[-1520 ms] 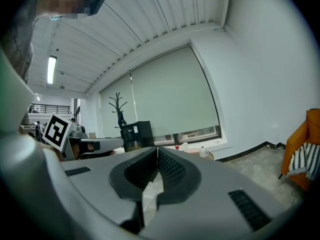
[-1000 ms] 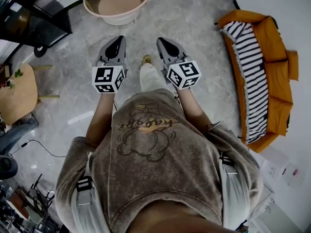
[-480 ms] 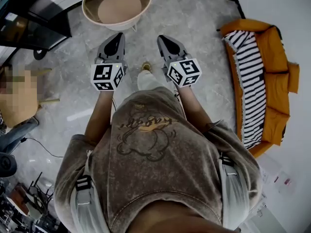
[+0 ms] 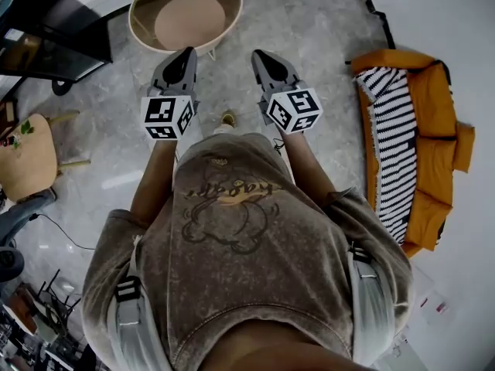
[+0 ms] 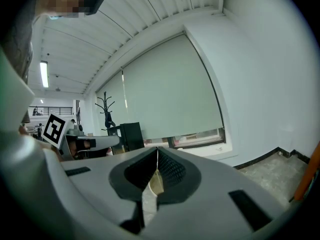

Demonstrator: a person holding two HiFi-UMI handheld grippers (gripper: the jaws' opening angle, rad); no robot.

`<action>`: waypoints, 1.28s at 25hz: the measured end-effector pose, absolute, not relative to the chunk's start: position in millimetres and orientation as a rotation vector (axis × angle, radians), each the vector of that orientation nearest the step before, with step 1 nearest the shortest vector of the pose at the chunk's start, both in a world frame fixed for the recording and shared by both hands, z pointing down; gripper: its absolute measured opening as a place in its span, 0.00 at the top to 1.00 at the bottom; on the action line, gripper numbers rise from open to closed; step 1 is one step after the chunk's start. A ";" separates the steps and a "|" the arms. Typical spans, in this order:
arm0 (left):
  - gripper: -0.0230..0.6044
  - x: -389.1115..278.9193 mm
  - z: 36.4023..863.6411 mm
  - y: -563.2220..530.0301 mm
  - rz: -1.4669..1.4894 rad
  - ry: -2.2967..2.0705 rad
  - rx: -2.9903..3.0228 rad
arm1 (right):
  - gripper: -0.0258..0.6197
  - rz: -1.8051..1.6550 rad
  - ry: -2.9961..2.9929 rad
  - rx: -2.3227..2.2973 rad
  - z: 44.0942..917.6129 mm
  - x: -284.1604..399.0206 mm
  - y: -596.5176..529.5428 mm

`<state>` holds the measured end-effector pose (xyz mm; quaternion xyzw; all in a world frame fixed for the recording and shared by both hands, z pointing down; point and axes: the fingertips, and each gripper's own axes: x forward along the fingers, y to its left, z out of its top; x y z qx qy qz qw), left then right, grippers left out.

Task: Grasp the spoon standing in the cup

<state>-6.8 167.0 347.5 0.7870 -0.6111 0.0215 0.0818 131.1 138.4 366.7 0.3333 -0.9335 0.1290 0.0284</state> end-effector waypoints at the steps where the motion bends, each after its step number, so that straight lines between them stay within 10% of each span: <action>1: 0.93 -6.4 348.0 161.3 0.064 -1.833 2.346 | 0.93 0.400 -2.884 1.021 367.4 131.2 131.8; 32: 0.93 -59.9 365.8 -2.1 0.074 -1.877 2.311 | 0.93 0.460 -2.841 0.908 404.2 73.8 -37.6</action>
